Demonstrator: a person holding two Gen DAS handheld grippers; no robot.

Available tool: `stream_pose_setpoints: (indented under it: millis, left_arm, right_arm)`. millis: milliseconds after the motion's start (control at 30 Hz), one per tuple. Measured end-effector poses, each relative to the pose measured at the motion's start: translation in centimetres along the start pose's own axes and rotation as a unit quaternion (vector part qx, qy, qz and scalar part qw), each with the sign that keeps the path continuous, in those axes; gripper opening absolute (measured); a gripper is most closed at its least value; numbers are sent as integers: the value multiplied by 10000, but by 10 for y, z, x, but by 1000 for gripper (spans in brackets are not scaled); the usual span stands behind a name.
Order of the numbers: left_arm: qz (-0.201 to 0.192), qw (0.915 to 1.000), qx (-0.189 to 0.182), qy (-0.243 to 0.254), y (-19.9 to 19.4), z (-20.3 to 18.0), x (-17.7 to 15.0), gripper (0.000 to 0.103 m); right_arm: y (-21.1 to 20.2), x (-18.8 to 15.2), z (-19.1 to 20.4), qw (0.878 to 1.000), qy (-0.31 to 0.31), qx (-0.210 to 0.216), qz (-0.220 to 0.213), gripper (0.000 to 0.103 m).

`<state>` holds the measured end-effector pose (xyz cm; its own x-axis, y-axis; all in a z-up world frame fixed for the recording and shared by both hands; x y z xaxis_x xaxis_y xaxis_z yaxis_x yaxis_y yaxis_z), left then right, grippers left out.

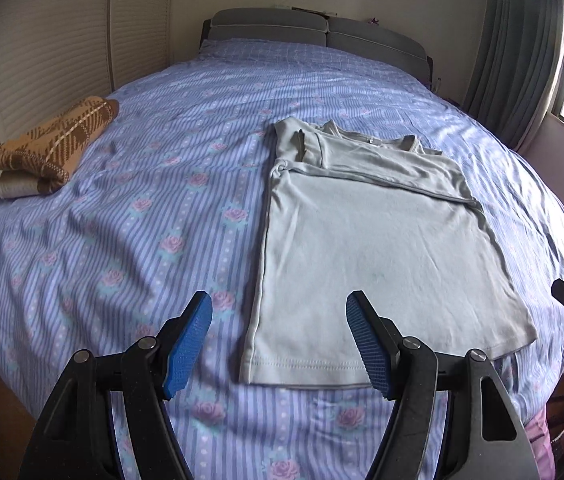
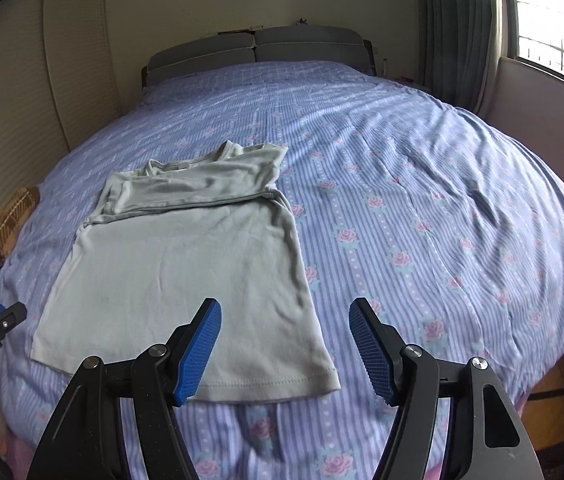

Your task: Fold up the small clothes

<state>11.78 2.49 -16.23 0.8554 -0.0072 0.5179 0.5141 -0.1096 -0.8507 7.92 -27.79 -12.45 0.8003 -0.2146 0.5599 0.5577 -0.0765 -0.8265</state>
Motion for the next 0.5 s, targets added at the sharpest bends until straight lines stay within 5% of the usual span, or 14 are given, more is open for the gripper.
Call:
stream_pose_setpoints:
  millis: [500]
  left_arm:
    - [543, 9981, 85, -273, 37, 16, -36, 66]
  right_arm:
    - [30, -44, -25, 9987, 438, -140, 225, 67]
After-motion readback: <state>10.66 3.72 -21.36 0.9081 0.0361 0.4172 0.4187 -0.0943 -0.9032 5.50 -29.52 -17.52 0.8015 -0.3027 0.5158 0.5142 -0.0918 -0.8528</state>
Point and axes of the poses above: each gripper's, at about its wrist camera, not at the fingertips, and y roughly the way its jaws point, z to its left, x to its top, the point moved 5 cm from there along y, roughly the way its jaws point, and after that the axes turned 12 degrees about z, right-handed, at the moved point
